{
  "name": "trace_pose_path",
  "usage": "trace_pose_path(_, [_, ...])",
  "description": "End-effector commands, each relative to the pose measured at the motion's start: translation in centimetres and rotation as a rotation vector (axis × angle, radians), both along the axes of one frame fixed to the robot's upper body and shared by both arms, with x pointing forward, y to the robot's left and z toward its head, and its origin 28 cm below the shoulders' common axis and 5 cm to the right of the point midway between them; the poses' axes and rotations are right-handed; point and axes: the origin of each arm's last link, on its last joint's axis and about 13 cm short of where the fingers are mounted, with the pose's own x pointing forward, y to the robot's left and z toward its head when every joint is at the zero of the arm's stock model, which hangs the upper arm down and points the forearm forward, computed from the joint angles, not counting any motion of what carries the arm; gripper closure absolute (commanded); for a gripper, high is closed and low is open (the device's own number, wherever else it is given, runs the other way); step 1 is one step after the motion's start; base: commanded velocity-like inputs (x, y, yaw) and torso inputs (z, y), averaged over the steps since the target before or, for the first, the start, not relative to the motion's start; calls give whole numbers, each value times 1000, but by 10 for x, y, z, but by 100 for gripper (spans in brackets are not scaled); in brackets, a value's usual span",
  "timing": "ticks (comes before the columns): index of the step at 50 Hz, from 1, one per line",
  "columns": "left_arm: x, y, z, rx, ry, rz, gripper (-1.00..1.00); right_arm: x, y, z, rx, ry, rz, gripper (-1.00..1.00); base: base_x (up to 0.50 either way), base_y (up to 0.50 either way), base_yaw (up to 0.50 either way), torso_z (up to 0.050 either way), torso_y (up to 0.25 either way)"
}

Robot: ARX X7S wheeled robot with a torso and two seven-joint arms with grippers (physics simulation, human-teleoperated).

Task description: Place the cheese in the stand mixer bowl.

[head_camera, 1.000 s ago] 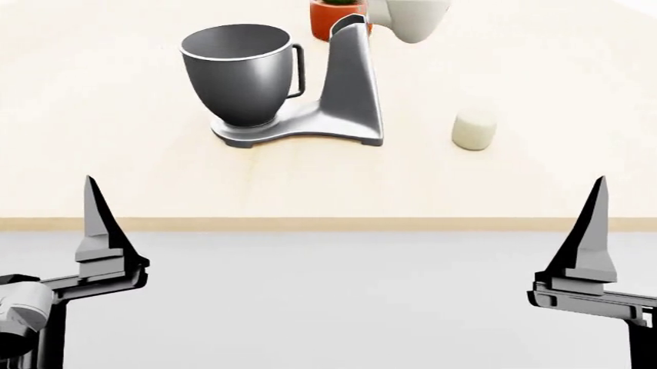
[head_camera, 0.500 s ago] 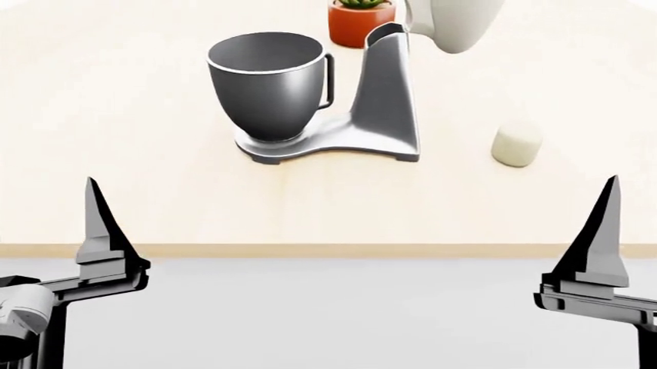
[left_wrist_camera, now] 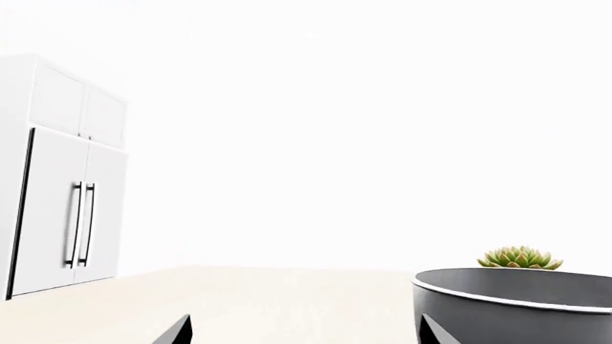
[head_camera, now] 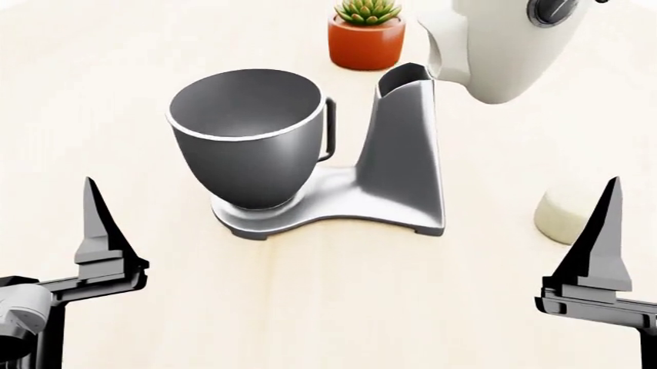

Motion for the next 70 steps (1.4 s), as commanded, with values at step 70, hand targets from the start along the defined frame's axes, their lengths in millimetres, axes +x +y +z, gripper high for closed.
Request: trace_pose_path(70, [-3, 6, -2, 1, 6, 20, -100, 46, -43, -27, 290, 786, -22, -100, 53, 0, 0, 0, 0])
